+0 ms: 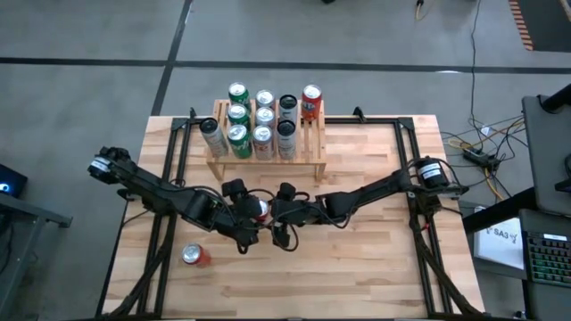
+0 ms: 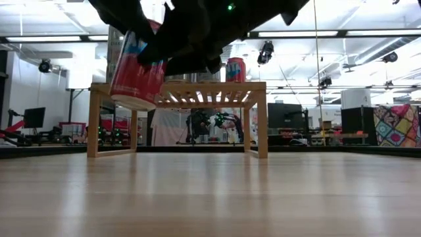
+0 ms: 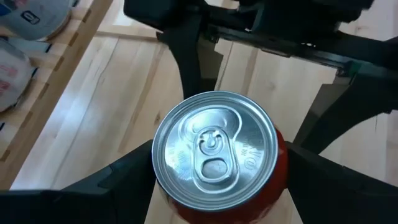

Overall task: Place canned beverage on shelf
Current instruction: Put the top left orange soda can on the shelf

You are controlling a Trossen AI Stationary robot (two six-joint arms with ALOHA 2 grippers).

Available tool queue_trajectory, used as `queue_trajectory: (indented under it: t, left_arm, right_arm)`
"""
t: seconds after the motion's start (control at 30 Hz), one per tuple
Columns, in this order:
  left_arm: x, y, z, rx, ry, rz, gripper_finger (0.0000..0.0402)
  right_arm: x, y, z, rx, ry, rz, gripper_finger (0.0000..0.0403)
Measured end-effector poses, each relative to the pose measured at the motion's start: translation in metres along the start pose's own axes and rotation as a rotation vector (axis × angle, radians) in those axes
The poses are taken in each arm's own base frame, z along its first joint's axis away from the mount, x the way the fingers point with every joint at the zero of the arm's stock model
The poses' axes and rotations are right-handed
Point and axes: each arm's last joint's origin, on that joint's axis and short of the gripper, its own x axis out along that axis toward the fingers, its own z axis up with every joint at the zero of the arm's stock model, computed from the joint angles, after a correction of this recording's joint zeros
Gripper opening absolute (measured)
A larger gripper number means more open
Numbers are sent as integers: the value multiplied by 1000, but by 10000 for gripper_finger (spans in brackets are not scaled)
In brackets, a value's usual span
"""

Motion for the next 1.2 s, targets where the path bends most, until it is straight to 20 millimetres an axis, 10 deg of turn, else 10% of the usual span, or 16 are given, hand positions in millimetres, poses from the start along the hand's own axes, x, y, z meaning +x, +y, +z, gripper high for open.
queue_trajectory:
  t: [1.2]
  left_arm:
    - [-3, -6, 2, -38, -32, -35, 327]
  right_arm:
    - [4, -5, 8, 44, -94, 72, 280]
